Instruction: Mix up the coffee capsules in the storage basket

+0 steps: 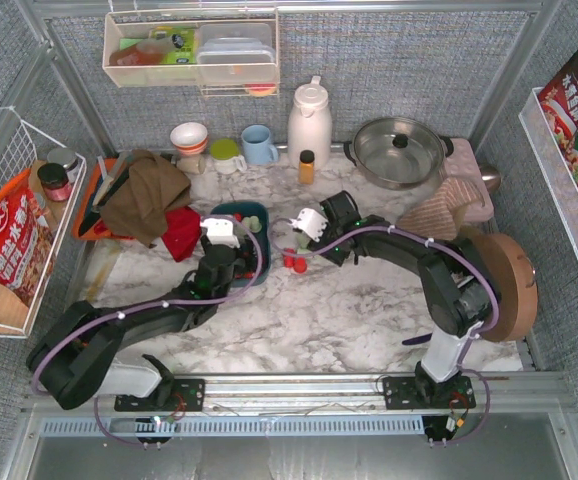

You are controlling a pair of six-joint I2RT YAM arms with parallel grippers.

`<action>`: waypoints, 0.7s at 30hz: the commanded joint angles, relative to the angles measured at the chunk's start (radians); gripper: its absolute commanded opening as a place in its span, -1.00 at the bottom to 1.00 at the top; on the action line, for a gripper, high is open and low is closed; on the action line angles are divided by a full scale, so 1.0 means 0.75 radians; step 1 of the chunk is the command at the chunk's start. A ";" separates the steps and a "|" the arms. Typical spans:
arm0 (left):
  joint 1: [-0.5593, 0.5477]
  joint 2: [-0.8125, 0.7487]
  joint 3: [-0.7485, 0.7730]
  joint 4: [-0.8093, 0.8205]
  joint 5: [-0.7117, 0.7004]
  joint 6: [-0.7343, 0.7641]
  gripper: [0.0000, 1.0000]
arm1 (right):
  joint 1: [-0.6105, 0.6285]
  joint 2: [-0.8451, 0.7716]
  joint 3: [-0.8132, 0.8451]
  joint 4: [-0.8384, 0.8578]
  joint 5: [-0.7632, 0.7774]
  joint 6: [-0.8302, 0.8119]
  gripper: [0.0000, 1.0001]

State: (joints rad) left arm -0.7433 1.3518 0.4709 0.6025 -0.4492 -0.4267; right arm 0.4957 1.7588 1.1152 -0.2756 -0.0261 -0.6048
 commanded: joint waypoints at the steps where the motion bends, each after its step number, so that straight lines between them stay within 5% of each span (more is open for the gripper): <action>1: 0.003 -0.062 -0.005 0.005 0.024 0.045 0.70 | -0.014 0.041 0.035 0.041 -0.002 -0.061 -0.03; 17: 0.002 -0.084 -0.033 0.043 0.134 0.084 0.70 | -0.028 0.116 0.070 0.104 -0.077 -0.073 -0.04; 21: 0.003 -0.088 -0.034 0.041 0.154 0.092 0.70 | -0.029 0.093 0.069 0.089 -0.050 -0.043 -0.33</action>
State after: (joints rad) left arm -0.7429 1.2869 0.4412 0.6044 -0.3626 -0.3702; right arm 0.4755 1.8435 1.1584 -0.2104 -0.0605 -0.6605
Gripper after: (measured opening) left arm 0.850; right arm 0.385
